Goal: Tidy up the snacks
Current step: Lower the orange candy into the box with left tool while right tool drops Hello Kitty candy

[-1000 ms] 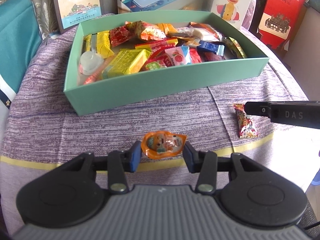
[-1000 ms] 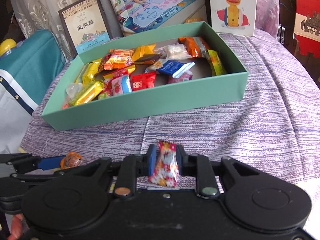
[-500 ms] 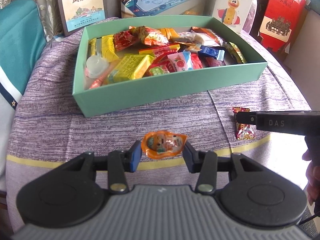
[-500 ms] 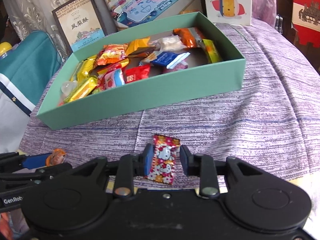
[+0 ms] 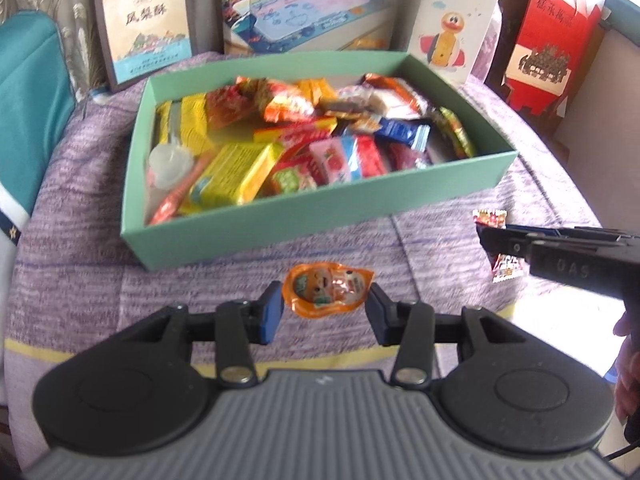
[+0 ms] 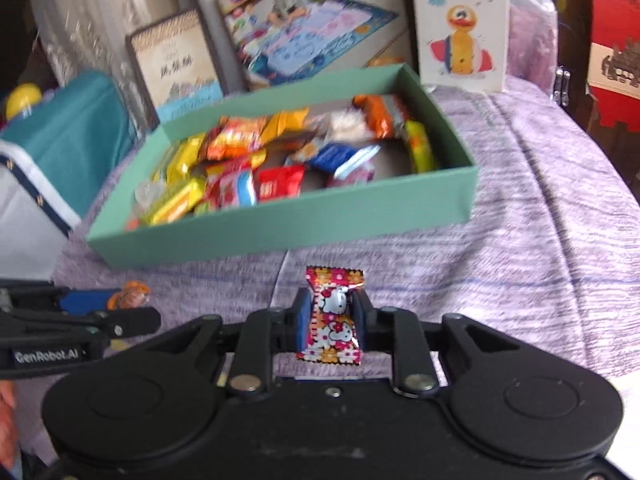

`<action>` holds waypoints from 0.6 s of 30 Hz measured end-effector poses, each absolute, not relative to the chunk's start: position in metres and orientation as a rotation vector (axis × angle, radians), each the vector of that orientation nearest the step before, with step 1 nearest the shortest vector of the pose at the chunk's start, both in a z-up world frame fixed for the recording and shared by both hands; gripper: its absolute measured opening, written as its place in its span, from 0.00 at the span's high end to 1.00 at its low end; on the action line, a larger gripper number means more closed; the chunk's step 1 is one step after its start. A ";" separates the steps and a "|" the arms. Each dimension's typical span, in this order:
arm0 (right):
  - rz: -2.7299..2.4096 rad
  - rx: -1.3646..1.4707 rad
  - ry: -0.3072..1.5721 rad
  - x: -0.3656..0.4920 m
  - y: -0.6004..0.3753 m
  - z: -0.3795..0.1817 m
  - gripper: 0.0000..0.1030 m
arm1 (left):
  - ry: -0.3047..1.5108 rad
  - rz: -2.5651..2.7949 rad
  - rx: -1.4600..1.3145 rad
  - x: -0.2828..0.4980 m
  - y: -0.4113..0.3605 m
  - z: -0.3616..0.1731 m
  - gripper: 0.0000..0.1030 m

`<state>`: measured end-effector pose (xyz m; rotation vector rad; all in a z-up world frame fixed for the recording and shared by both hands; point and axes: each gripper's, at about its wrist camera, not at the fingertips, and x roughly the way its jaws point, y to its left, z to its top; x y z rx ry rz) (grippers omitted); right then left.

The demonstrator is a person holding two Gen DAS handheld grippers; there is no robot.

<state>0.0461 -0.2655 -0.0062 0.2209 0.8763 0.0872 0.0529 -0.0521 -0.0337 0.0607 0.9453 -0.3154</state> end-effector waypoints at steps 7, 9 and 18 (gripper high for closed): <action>0.072 0.346 0.789 0.083 -0.305 0.028 0.79 | 0.862 -0.345 0.078 0.094 -0.084 0.001 0.58; 0.065 0.351 0.776 0.096 -0.311 0.032 0.79 | 0.837 -0.352 0.085 0.109 -0.096 0.010 0.58; 0.067 0.389 0.786 0.138 -0.329 0.027 0.79 | 0.820 -0.382 0.078 0.164 -0.139 0.020 0.58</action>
